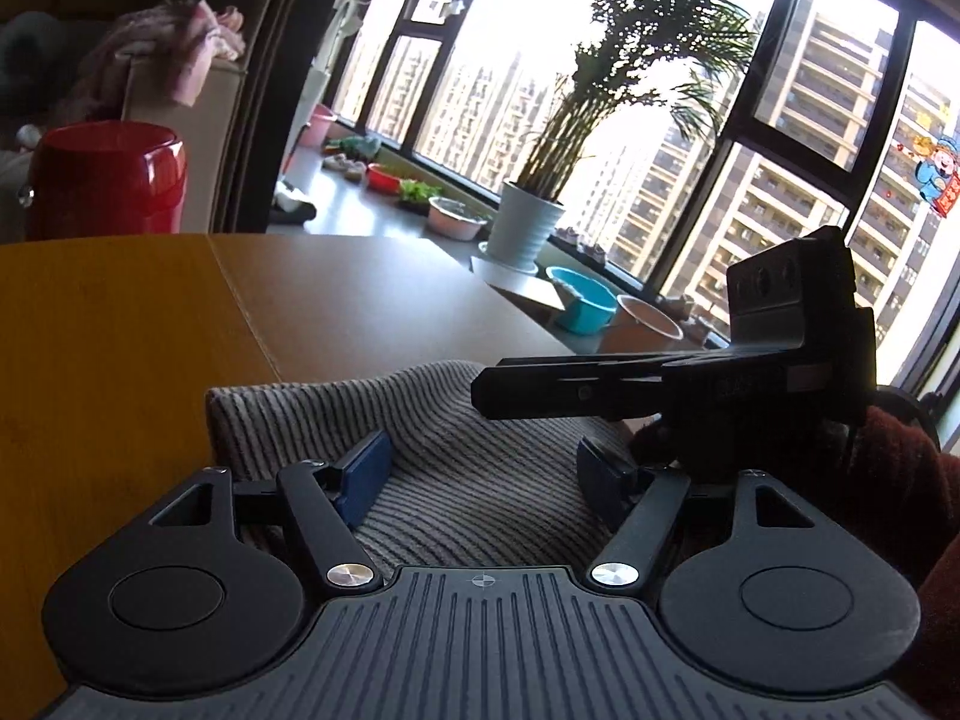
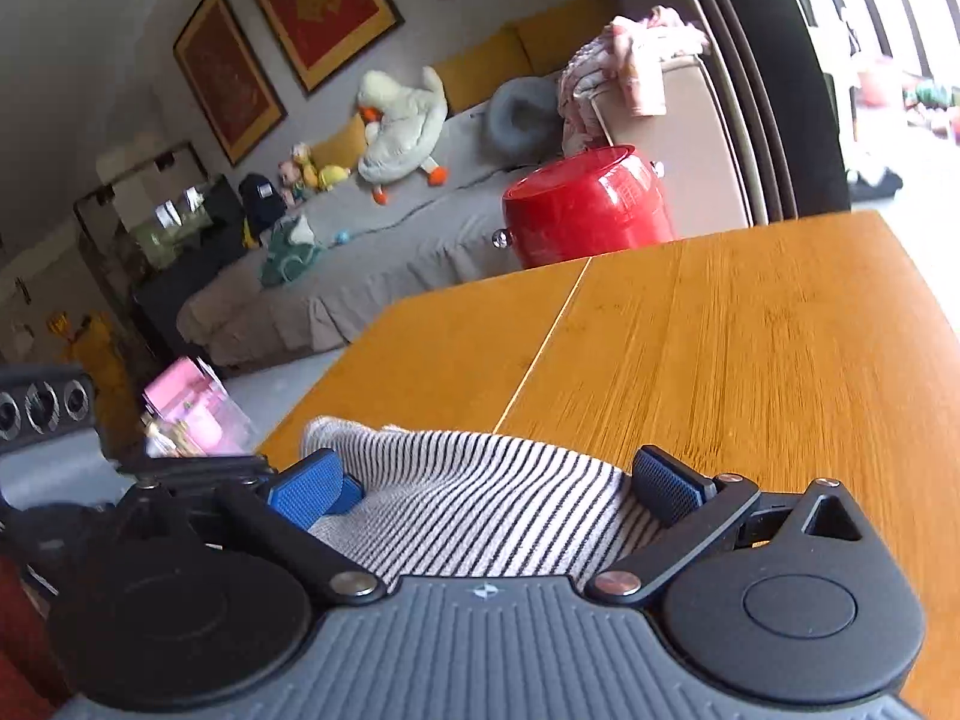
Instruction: Fold clothes
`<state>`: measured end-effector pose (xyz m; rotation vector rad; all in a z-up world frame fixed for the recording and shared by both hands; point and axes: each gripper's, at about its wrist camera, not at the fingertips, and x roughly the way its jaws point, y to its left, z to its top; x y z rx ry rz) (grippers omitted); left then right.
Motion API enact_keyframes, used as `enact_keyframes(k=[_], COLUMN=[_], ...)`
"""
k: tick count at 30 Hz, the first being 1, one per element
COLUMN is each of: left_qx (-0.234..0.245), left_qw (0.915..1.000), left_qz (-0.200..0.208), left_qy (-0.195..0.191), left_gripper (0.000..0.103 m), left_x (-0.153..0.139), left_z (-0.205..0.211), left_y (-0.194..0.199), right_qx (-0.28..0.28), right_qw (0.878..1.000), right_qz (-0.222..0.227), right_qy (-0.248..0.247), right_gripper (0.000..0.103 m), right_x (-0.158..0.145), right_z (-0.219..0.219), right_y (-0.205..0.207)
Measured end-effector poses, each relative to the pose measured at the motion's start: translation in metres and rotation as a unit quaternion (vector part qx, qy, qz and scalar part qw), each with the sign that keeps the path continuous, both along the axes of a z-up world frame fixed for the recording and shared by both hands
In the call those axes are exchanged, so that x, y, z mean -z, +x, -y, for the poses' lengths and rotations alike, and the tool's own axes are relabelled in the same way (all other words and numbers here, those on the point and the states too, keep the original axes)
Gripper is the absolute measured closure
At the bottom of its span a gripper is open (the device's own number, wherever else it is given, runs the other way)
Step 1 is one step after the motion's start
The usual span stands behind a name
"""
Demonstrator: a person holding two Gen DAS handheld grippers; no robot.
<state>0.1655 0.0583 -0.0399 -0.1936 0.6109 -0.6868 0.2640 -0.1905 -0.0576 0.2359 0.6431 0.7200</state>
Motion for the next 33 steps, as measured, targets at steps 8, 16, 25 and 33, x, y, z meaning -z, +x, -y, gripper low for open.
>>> enact_keyframes(k=[8, 16, 25, 33], left_qx=[-0.001, -0.004, 0.002, 0.010], left_qw=[1.0000, 0.9999, 0.9999, 0.9990], left_qz=[0.004, -0.009, -0.006, 0.039], left_qy=[-0.002, -0.009, -0.013, 0.021], left_gripper=[0.024, 0.024, 0.018, 0.014], left_x=[0.003, 0.004, 0.004, -0.026], left_z=[0.001, -0.002, -0.002, 0.005], left_y=[-0.001, 0.003, 0.007, -0.003], right_qx=[0.009, 0.014, 0.098, 0.096], right_qw=[0.999, 0.994, 0.994, 0.994], right_qz=[0.007, 0.004, -0.034, -0.030], right_qy=[0.045, 0.106, -0.033, -0.035], right_gripper=[0.000, 0.000, 0.000, 0.000], right_x=[0.010, -0.015, 0.013, 0.023], right_z=[0.013, 0.037, 0.029, 0.029], right_y=[-0.005, -0.018, -0.027, -0.029])
